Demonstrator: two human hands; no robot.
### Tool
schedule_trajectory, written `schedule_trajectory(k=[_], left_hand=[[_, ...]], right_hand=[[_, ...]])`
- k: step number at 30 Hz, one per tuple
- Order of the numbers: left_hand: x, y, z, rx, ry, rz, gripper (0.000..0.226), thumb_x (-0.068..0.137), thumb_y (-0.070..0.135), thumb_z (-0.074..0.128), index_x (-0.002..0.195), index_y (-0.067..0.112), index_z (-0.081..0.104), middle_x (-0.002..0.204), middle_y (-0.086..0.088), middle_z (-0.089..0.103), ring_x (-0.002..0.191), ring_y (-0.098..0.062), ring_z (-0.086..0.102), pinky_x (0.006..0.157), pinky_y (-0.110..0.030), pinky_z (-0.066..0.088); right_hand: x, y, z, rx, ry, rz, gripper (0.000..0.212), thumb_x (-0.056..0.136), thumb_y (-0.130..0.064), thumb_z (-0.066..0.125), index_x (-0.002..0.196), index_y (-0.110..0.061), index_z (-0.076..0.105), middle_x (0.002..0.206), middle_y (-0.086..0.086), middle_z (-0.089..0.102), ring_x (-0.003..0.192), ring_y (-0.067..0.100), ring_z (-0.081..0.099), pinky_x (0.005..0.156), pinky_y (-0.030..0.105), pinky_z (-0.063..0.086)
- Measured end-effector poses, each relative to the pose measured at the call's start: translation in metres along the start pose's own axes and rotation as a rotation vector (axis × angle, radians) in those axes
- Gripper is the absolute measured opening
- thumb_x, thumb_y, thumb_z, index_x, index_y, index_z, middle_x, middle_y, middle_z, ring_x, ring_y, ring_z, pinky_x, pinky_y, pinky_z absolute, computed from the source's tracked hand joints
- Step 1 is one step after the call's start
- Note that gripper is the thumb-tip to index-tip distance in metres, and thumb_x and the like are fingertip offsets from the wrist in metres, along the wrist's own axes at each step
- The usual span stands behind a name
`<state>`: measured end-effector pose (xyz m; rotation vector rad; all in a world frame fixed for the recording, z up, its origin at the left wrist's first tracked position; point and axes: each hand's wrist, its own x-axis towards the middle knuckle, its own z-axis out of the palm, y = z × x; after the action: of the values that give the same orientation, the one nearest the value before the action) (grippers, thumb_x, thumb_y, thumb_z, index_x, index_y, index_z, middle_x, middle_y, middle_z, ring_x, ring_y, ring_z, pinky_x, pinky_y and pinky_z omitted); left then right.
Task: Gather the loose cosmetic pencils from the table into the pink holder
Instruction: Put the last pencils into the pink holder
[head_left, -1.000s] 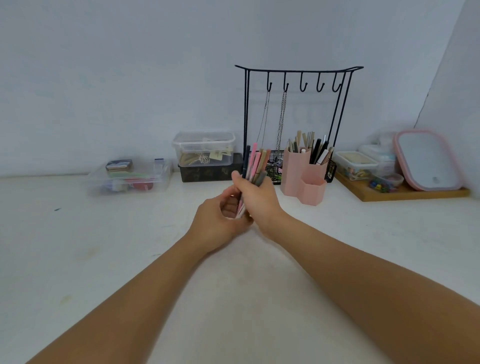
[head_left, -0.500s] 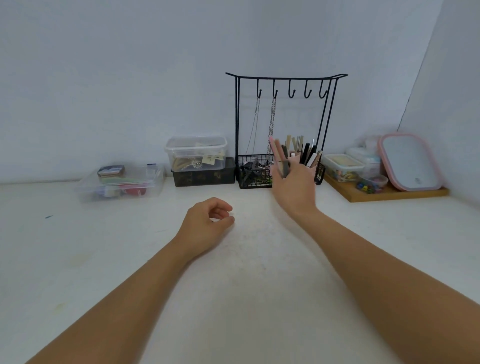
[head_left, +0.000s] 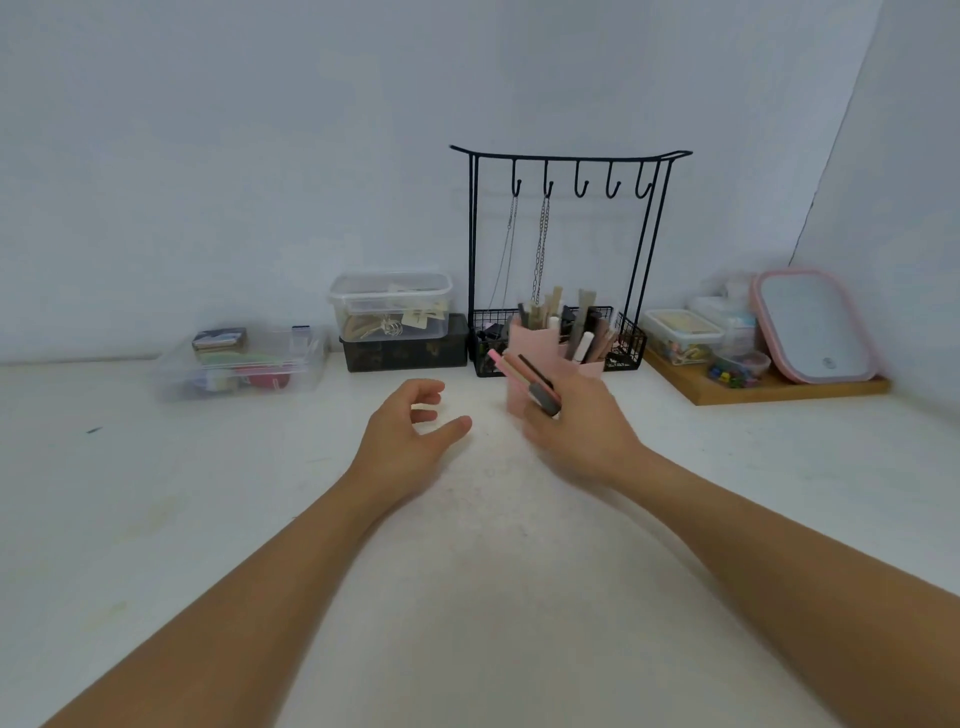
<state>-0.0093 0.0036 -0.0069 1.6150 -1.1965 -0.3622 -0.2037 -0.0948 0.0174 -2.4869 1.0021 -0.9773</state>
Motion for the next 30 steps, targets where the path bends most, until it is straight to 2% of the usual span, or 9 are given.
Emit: schedule_trajectory(k=[3,5,7,9,11,15,19,23,30], left_hand=[[-0.003,0.002,0.000,-0.039,-0.055,0.027,0.086,0.071,0.042,0.090,0.144,0.030,0.047,0.133,0.015,0.055,0.116,-0.007,0.057,0.083,-0.019,0.047],[-0.006,0.003,-0.001,-0.100,-0.109,0.082,0.101,0.061,0.047,0.093,0.147,0.034,0.042,0.134,0.018,0.058,0.118,-0.001,0.057,0.086,-0.022,0.051],[-0.006,0.001,-0.003,-0.169,-0.139,0.104,0.103,0.058,0.043,0.096,0.145,0.036,0.041,0.129,0.015,0.063,0.114,-0.001,0.061,0.081,-0.023,0.056],[-0.005,-0.002,-0.005,-0.239,-0.163,0.083,0.106,0.057,0.036,0.100,0.144,0.036,0.041,0.128,0.012,0.062,0.109,-0.003,0.064,0.077,-0.023,0.058],[-0.004,-0.003,-0.006,-0.249,-0.175,0.068,0.107,0.054,0.037,0.101,0.142,0.038,0.040,0.127,0.014,0.061,0.103,0.003,0.064,0.074,-0.020,0.058],[-0.003,-0.001,-0.004,-0.205,-0.185,0.067,0.112,0.049,0.047,0.099,0.141,0.043,0.034,0.125,0.022,0.057,0.096,0.018,0.059,0.067,-0.009,0.053],[-0.004,-0.002,-0.006,-0.217,-0.181,0.059,0.116,0.047,0.053,0.099,0.143,0.043,0.035,0.126,0.023,0.057,0.102,0.007,0.063,0.069,-0.012,0.055],[-0.004,-0.001,-0.006,-0.202,-0.187,0.061,0.118,0.051,0.049,0.098,0.148,0.039,0.031,0.127,0.024,0.054,0.109,-0.003,0.060,0.067,-0.008,0.052],[-0.002,-0.002,-0.004,-0.199,-0.180,0.066,0.118,0.051,0.047,0.097,0.149,0.037,0.031,0.127,0.021,0.054,0.109,-0.007,0.060,0.066,-0.010,0.053]], right_hand=[[-0.011,-0.028,0.002,0.151,-0.087,-0.045,0.034,0.095,-0.029,0.060,0.073,-0.054,0.053,0.062,-0.023,0.060,0.057,-0.004,0.056,0.048,0.010,0.038],[-0.013,-0.042,0.004,0.231,-0.141,-0.042,0.031,0.094,-0.025,0.063,0.072,-0.046,0.057,0.059,-0.029,0.059,0.055,-0.006,0.053,0.050,0.010,0.037],[-0.014,-0.053,0.004,0.341,-0.158,-0.021,0.023,0.093,-0.024,0.065,0.073,-0.034,0.060,0.056,-0.025,0.060,0.050,-0.004,0.053,0.049,0.008,0.039],[-0.009,-0.063,-0.003,0.511,-0.076,0.047,0.021,0.095,-0.022,0.065,0.074,-0.023,0.065,0.056,-0.014,0.066,0.043,-0.002,0.055,0.043,0.009,0.040],[0.004,-0.068,-0.014,0.705,0.081,0.181,0.026,0.097,-0.026,0.063,0.077,-0.010,0.066,0.049,-0.006,0.062,0.039,0.007,0.054,0.043,0.019,0.044],[0.028,-0.074,-0.019,1.096,0.228,0.403,0.038,0.098,-0.032,0.062,0.071,-0.005,0.058,0.053,0.004,0.052,0.046,0.020,0.048,0.056,0.035,0.049],[0.029,-0.076,-0.003,1.050,0.331,0.367,0.034,0.098,-0.033,0.062,0.074,-0.008,0.059,0.057,0.004,0.056,0.050,0.020,0.054,0.059,0.036,0.053],[0.023,-0.079,0.010,0.840,0.400,0.282,0.042,0.097,-0.038,0.061,0.071,-0.006,0.063,0.051,-0.001,0.060,0.047,0.011,0.060,0.053,0.020,0.051],[0.015,-0.079,0.019,0.810,0.325,0.200,0.038,0.095,-0.033,0.065,0.076,-0.001,0.067,0.058,0.005,0.064,0.049,0.009,0.062,0.052,0.017,0.053]])
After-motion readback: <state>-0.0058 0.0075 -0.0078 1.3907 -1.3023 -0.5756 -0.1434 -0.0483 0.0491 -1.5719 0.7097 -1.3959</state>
